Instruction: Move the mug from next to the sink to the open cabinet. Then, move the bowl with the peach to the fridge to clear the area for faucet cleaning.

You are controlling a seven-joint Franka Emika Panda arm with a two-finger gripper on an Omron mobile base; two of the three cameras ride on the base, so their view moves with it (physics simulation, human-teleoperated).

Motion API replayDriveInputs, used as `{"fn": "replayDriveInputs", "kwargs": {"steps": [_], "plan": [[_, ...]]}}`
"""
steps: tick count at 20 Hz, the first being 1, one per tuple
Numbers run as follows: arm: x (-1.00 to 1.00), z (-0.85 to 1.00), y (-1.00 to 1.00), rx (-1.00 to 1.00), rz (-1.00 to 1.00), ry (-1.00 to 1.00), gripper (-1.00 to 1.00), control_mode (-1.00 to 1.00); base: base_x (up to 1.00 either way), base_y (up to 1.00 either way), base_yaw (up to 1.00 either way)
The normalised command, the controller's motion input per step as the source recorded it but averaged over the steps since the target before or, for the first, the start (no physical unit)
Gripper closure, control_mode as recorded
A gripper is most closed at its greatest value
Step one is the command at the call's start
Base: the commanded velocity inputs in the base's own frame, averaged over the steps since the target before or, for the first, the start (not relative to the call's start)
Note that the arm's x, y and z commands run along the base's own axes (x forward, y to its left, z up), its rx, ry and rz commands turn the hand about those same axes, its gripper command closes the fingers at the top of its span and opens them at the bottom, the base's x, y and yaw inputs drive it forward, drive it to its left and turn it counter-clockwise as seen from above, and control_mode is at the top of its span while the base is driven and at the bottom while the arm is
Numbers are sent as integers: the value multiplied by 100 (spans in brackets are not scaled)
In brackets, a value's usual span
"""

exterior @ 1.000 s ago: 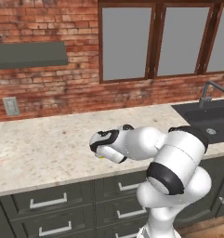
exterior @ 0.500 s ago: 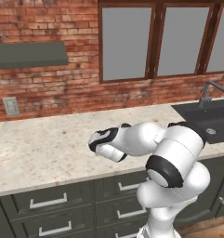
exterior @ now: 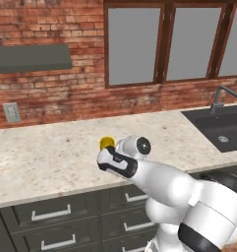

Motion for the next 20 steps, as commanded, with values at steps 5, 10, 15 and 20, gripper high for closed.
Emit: {"fn": "replayDriveInputs", "kwargs": {"steps": [5,10,15,20], "plan": [[-36,100,13,0,0,-16,100,-100,0,0,0],[-32,100,21,-2,0,-3,100,-100,0,0,0],[-29,100,27,0,0,2,100,-100,0,0,0],[-43,100,33,-1,0,15,100,-100,0,0,0]]}}
